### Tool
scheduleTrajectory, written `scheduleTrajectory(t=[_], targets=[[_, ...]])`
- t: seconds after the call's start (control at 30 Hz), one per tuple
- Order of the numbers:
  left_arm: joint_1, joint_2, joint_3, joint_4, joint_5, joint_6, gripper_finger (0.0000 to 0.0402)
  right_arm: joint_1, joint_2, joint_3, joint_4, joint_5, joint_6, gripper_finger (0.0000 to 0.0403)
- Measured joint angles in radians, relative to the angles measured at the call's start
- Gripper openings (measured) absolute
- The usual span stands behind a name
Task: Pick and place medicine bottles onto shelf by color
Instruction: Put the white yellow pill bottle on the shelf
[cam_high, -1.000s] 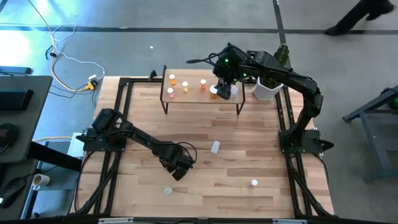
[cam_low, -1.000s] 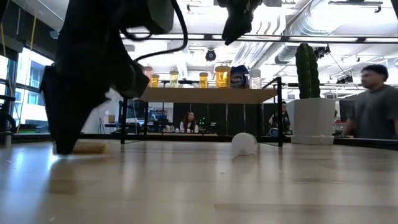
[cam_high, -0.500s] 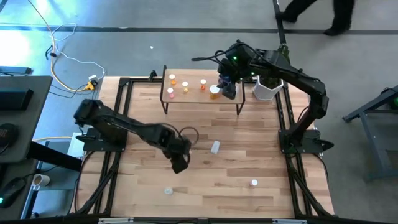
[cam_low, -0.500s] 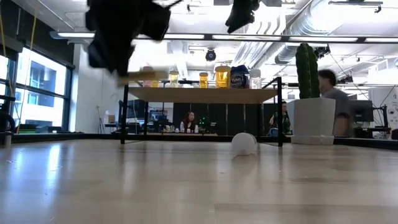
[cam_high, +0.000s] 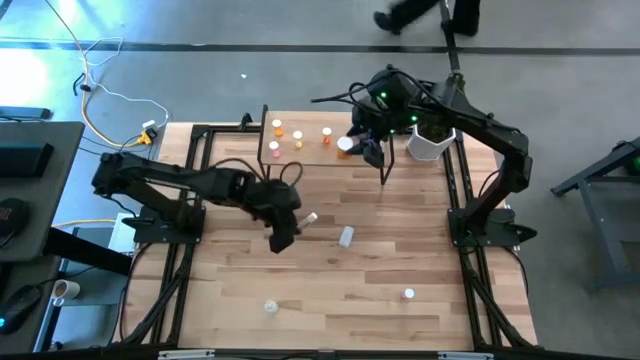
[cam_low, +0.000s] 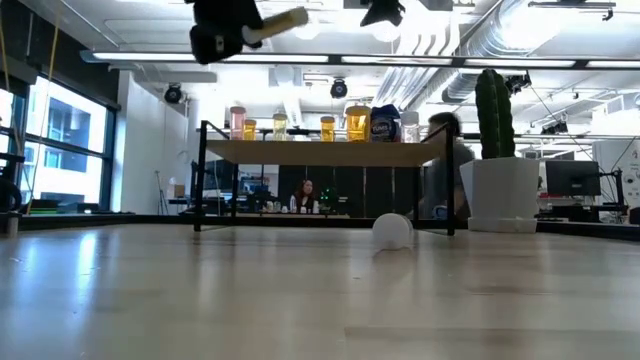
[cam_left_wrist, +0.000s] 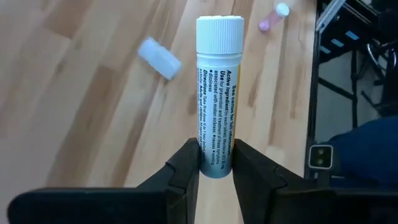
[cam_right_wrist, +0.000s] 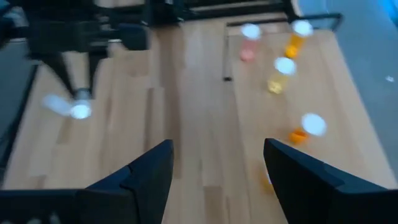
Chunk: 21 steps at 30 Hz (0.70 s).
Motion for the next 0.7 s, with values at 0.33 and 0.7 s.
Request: scheduleTrajectory(t=[0.33, 0.7], targets=[[0.074, -0.063, 0.0, 0.123, 0.0, 0.216, 0.0071, 0.068, -0.002, 0.0, 0.154, -0.097, 0.003, 0.024], [0.165, -0.062, 0.0, 0.288, 0.058, 0.423, 0.0071, 0.079, -0.002, 0.0, 0.328, -0.304, 0.085, 0.024]])
